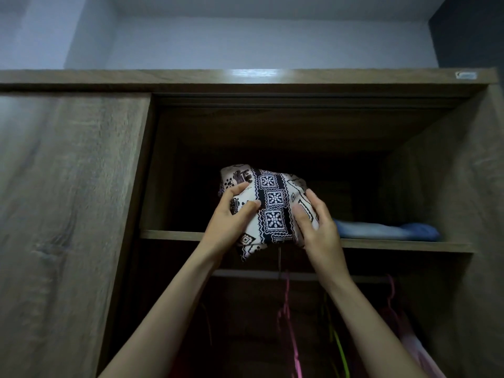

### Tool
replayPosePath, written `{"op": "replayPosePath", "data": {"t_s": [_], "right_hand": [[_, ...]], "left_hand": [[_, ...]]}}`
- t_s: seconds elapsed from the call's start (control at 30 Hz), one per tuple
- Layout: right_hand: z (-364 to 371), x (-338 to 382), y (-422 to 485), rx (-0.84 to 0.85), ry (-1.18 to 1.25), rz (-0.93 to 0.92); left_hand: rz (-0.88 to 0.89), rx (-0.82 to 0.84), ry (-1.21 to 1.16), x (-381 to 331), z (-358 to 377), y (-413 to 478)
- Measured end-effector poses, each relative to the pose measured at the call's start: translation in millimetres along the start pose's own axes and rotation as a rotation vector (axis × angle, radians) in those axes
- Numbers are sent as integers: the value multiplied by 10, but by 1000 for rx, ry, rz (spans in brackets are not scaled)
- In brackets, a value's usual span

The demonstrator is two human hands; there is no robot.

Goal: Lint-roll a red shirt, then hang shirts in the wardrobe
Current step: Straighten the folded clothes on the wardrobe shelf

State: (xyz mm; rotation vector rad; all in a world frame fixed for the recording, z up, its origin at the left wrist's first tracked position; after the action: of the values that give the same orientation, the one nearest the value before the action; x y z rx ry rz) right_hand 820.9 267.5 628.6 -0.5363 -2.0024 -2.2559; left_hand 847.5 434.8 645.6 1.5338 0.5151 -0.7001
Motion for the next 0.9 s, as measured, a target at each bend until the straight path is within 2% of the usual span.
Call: {"op": "replayPosePath", "data": {"t_s": [0.1, 0.2, 0.3, 0.47, 0.77, 0.9], "right_hand": [[-41, -1, 49, -119, 43, 93], [-32, -24, 59, -115, 49, 143], [-10, 56, -1, -85, 16, 25], [-9, 252, -124, 3, 13, -159], [-307, 406, -97, 4, -160, -224], [-580, 509, -165, 66, -95, -253]], "left_hand": [[65, -43, 68, -14, -5, -88], [102, -69, 36, -2, 36, -161], [113, -78, -3, -19, 82, -223], [58, 66, -112, -49, 135, -263], [124, 169, -271, -201, 514, -357], [160, 188, -295, -295, 787, -379]]}}
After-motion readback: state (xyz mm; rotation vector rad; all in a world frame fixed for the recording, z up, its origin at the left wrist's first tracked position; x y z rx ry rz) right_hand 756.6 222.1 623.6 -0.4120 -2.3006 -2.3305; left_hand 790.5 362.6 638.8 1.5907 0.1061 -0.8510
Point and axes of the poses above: each hand's wrist, its own y-axis towards the middle knuckle, its own z-axis out of the palm, x = y × z, the point moved 4 cm from there along y, towards the middle knuckle, and after that the axes turned 8 degrees about -z, right-handed, at the moved point
